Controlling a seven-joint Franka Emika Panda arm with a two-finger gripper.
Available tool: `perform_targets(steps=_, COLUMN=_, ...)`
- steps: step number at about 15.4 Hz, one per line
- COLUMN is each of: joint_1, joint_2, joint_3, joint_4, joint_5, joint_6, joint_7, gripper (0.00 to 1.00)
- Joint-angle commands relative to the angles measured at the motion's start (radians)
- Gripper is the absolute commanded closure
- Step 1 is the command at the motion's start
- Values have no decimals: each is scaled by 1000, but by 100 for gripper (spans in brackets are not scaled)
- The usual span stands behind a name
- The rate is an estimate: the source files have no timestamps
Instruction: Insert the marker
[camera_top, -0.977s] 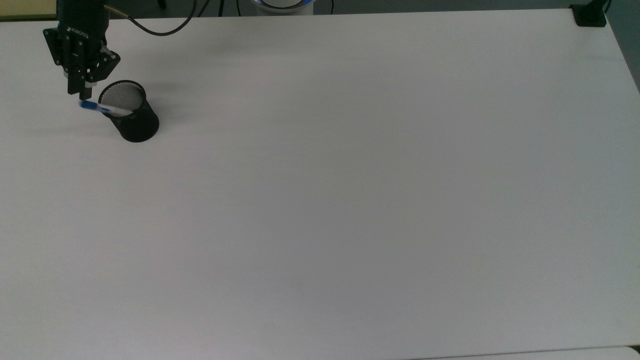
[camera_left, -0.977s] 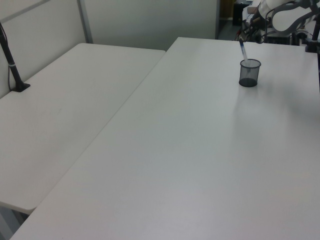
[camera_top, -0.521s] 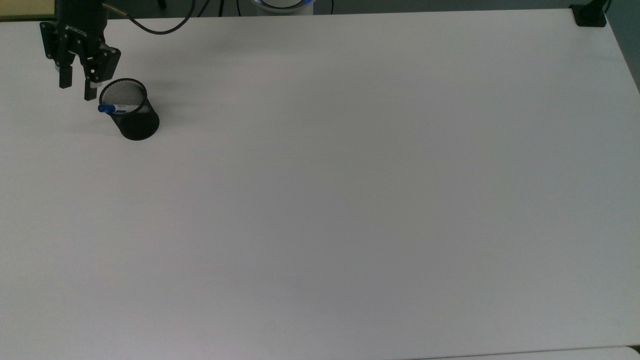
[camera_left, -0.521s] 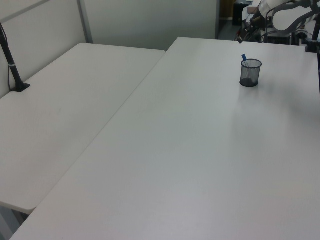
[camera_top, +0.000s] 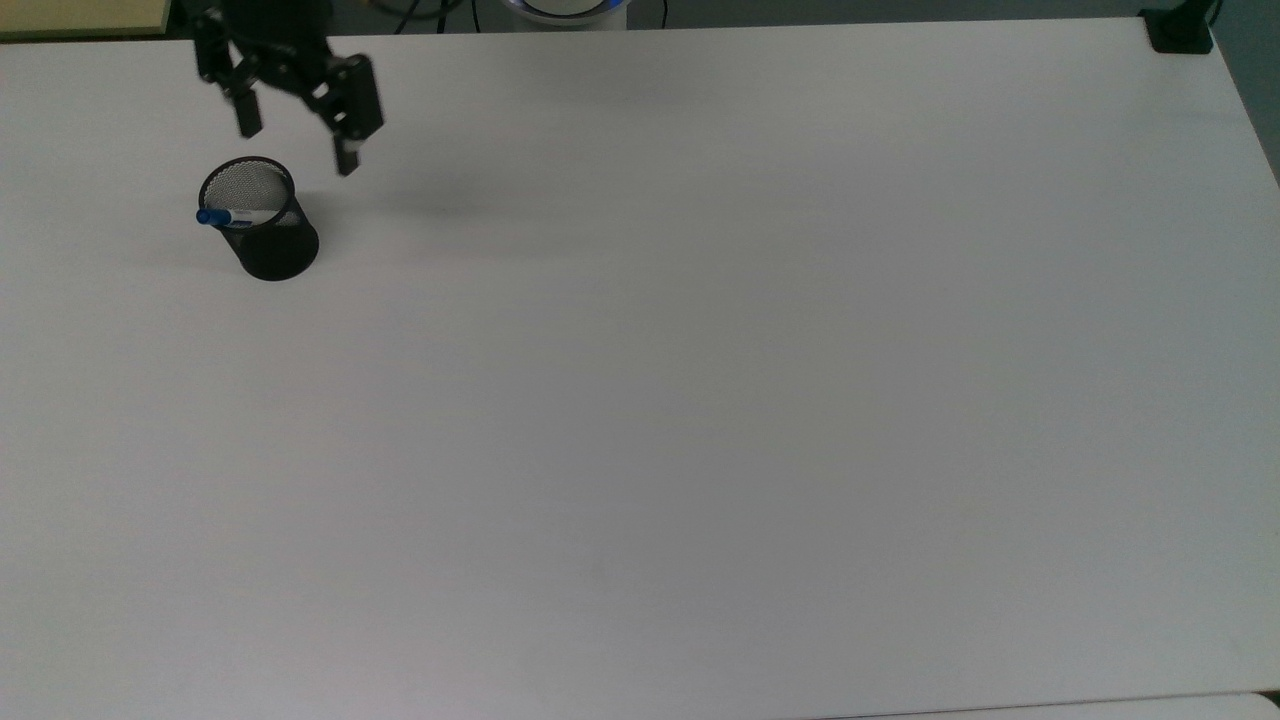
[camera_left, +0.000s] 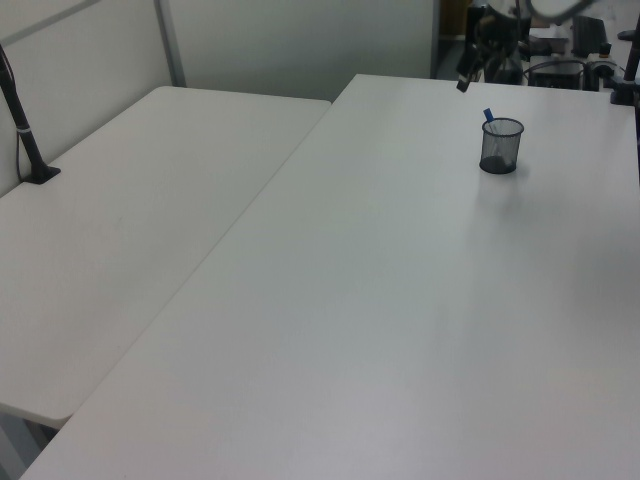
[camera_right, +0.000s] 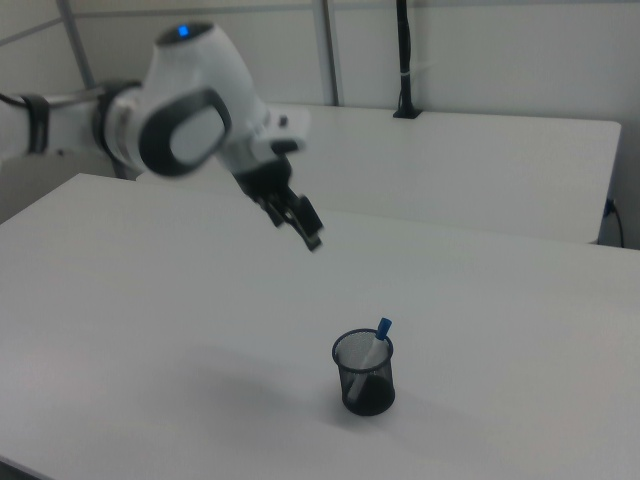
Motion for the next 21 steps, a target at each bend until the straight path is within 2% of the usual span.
perform_targets(steps=1, joint_1=63, joint_2=14, joint_3=37, joint_4=226, joint_5=2, joint_6=-360, joint_7=28, gripper=0)
perform_targets(steps=3, joint_1=126, joint_2=37, joint_3=33, joint_4=295, joint_5=1, joint_6=-494, joint_7=24, gripper=0)
perform_targets(steps=5, joint_1=191, joint_2=37, joint_3=10, joint_4=310, joint_5=-1, joint_6=-538, joint_7=11, gripper=0)
perform_targets(steps=10, joint_1=341, joint_2=40, joint_3=-114, joint_4=320, joint_5=-1, joint_6=-577, joint_7=-109, gripper=0)
perform_targets(steps=13, joint_1=347, joint_2=42, joint_3=-139, joint_4=318, joint_5=2, joint_6=-579, joint_7=-127, gripper=0)
perform_targets(steps=21, joint_1=305, joint_2=33, joint_3=-144, joint_4=321, joint_5=13, joint_6=-594, joint_7=-118, gripper=0)
